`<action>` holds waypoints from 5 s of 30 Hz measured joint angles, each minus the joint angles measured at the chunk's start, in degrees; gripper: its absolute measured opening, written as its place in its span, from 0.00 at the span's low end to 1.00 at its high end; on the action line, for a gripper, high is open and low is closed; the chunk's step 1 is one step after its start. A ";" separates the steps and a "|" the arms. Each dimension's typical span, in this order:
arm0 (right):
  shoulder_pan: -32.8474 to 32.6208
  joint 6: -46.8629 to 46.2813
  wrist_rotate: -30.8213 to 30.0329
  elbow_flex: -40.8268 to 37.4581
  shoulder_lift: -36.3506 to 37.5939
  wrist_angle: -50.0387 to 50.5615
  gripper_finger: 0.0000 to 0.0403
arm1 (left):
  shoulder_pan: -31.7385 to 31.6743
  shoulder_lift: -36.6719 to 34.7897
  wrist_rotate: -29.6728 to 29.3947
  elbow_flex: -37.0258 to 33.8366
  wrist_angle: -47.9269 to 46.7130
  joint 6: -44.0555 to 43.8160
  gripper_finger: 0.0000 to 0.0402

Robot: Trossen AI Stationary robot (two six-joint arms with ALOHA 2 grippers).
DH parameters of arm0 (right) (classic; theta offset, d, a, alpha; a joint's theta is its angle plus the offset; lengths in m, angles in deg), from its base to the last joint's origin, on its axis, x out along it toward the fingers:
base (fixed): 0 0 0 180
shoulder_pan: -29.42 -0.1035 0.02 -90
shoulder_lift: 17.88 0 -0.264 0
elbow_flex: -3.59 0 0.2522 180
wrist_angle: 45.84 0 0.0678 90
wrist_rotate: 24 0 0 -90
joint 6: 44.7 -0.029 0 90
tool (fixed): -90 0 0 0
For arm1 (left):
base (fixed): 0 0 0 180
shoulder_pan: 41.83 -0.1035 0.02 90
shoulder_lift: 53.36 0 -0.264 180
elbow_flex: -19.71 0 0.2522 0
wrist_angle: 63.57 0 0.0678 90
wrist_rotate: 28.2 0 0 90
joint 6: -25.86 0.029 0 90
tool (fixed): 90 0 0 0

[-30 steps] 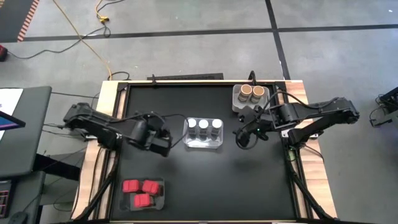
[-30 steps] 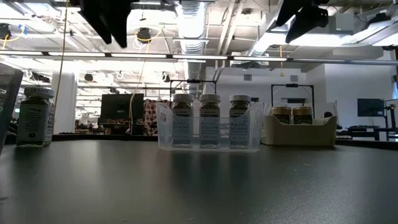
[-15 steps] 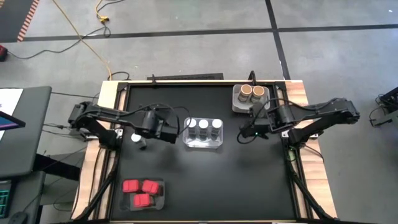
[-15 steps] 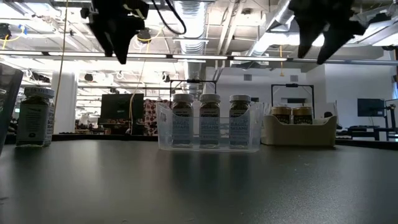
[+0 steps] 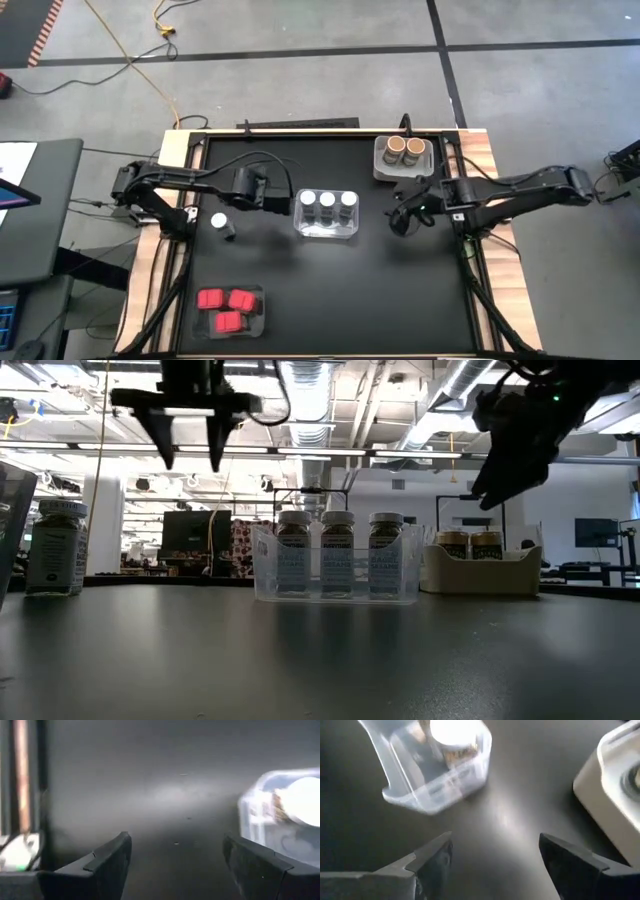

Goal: Sort spices by type
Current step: Put the white seasoning bottle into the transparent bin

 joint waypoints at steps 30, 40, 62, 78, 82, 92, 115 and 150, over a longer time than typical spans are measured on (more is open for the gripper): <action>3.12 17.85 6.26 -3.81 5.72 -3.56 0.79 | 1.10 -21.44 17.15 -17.93 -8.41 -32.19 0.72; 3.15 17.38 6.24 -3.81 5.70 -4.19 0.79 | 3.20 -24.37 16.13 -27.14 1.24 -37.67 0.72; 3.15 16.14 6.19 -3.82 5.70 -4.08 0.79 | 0.03 -24.35 18.89 -35.14 7.12 -29.18 0.72; 3.15 14.92 5.98 -3.83 5.70 -4.10 0.79 | -5.44 -24.35 22.90 -40.50 10.72 -13.93 0.57; 3.15 14.81 5.98 -3.81 5.70 -4.14 0.79 | -6.97 -24.41 22.52 -40.48 11.75 -10.45 0.49; 3.15 14.81 6.00 -3.83 5.70 -4.50 0.79 | -9.96 -24.35 18.50 -32.74 22.32 6.64 0.49; 3.90 10.60 5.82 -3.83 -0.83 -5.35 0.79 | -7.86 21.01 18.67 43.61 6.31 86.48 0.48; 3.90 6.70 5.82 -3.83 -1.40 -5.35 0.79 | -2.25 29.54 25.71 31.41 9.66 90.50 0.48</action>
